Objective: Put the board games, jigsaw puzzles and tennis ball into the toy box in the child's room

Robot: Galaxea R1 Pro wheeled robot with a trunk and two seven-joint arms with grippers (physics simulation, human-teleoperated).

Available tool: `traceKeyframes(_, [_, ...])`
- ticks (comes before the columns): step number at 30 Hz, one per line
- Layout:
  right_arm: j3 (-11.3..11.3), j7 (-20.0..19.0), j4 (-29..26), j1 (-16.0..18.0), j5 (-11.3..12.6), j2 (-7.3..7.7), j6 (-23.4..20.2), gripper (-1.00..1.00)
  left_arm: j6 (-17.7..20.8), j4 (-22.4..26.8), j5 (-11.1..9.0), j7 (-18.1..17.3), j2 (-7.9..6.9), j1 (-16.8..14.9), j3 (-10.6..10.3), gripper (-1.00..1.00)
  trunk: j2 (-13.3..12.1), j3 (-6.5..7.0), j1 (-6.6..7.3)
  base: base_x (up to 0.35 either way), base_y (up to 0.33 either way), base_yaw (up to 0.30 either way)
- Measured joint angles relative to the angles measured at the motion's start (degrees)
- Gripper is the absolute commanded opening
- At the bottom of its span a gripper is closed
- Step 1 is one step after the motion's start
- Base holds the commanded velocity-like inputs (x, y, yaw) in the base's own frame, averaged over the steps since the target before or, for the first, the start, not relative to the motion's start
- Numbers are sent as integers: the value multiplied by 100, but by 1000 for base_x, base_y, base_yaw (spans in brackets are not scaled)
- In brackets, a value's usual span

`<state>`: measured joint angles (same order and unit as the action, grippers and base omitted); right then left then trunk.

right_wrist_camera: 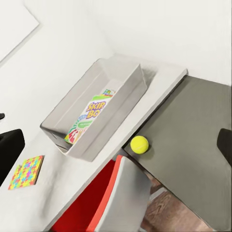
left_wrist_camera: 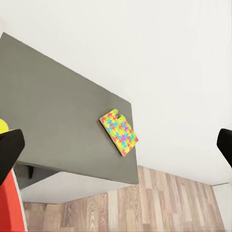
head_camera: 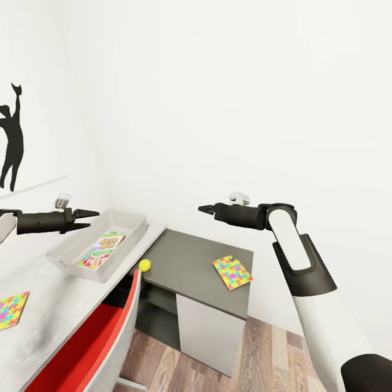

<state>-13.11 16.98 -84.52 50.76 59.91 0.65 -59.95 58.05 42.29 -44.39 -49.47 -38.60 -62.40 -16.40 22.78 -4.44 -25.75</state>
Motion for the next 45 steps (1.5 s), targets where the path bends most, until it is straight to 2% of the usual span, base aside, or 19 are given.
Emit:
traceKeyframes(10, [1, 1, 1, -3, -1, -2, 0, 100, 1, 1, 0, 0, 3, 1, 0, 100, 0, 58, 1, -14, -136, -170])
traceKeyframes(36, [15, 0, 47, -2, 0, 27, 0, 100, -30, 2, 12, 5, 8, 1, 0, 100, -1, 63, 1, 0, -278, -5])
traceKeyframes(42, [60, -25, 338, -3, 1, 33, 1, 100, -38, 2, 18, 7, 7, 1, 0, 100, -1, 63, 0, -5, -59, 0])
traceKeyframes(45, [174, -38, 598, -3, 4, 34, 2, 100, -48, 0, 24, 9, 4, 1, 2, 100, 0, 63, 0, -50, -16, 0])
